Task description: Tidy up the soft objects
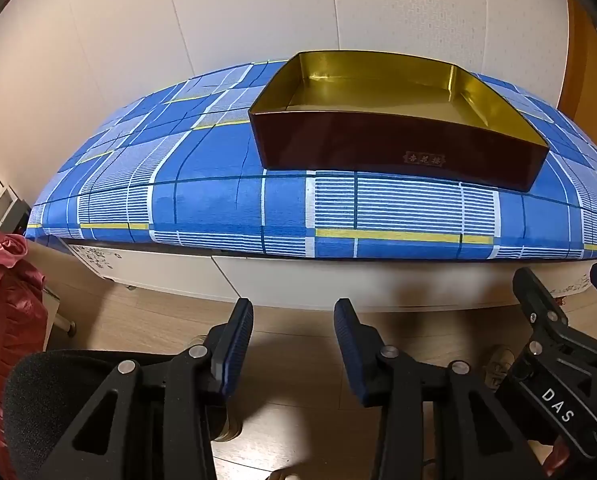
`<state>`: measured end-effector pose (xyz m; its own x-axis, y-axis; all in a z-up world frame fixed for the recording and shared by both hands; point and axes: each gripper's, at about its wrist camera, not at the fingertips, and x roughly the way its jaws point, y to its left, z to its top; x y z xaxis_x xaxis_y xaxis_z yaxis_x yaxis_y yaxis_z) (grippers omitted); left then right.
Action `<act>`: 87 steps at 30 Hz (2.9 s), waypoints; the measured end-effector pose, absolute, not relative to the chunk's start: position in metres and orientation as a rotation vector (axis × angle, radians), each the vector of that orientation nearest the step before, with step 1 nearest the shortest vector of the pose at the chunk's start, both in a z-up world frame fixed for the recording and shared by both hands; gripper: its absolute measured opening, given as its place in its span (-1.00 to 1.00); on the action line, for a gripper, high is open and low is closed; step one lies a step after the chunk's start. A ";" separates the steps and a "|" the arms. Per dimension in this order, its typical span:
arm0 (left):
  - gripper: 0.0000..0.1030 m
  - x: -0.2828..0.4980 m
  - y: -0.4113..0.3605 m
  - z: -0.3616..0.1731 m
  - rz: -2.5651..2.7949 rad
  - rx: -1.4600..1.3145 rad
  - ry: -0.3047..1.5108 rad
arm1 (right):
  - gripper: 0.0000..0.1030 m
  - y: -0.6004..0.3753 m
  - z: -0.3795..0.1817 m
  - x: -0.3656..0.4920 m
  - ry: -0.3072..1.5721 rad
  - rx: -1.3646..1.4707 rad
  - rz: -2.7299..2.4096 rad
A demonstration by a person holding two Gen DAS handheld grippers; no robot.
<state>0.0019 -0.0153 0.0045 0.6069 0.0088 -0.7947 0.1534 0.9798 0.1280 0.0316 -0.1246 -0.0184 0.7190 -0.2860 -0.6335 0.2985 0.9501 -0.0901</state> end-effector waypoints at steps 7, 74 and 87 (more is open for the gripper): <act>-0.18 0.002 -0.016 0.004 -0.084 0.192 0.919 | 1.00 -0.126 -0.015 0.030 0.703 0.021 -0.315; -0.17 0.033 0.055 -0.070 -0.307 -0.291 1.308 | 1.00 -0.077 -0.157 0.080 1.229 -0.619 0.031; 0.00 0.038 0.065 -0.104 -0.324 -0.285 1.391 | 1.00 -0.127 -0.231 0.116 1.206 -1.039 -0.005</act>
